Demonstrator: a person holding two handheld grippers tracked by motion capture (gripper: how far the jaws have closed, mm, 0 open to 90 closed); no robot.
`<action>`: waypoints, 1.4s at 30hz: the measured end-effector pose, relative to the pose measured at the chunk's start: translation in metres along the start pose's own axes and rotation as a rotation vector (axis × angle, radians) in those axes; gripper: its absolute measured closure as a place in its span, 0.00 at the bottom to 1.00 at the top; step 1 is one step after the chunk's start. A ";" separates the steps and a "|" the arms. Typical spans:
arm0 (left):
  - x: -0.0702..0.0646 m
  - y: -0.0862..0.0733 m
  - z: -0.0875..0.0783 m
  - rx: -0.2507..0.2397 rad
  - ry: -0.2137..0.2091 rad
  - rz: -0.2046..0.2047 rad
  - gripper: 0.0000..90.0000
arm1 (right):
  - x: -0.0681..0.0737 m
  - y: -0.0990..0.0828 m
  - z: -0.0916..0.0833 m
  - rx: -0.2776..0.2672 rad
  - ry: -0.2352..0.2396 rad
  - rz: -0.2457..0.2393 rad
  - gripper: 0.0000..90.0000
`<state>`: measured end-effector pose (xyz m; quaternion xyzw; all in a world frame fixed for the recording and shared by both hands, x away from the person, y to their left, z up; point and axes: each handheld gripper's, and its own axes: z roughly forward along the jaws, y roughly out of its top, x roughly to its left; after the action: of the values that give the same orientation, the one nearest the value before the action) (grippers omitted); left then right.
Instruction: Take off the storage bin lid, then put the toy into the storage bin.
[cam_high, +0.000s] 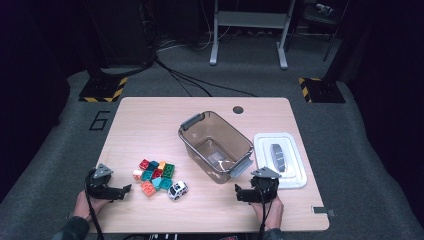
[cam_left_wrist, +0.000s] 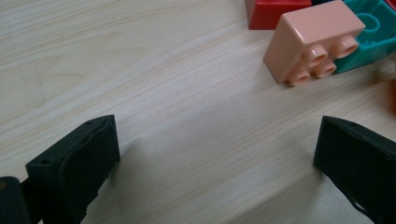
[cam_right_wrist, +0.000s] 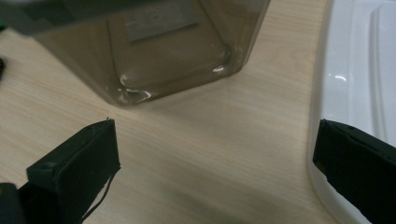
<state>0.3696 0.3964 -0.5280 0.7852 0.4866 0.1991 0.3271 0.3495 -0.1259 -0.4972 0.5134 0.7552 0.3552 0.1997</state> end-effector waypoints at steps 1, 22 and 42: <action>0.002 0.000 -0.002 -0.003 -0.006 -0.025 0.00 | 0.002 -0.004 0.001 -0.005 -0.005 -0.001 0.00; -0.038 0.047 -0.035 -0.096 -0.077 -0.016 0.04 | 0.001 -0.035 0.011 0.038 -0.014 -0.080 0.01; -0.113 0.088 -0.015 -0.037 -0.239 0.093 0.05 | 0.000 -0.034 0.013 0.039 -0.012 -0.071 0.01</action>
<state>0.3658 0.2726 -0.4548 0.8188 0.4036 0.1281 0.3878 0.3363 -0.1291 -0.5308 0.4922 0.7785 0.3300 0.2068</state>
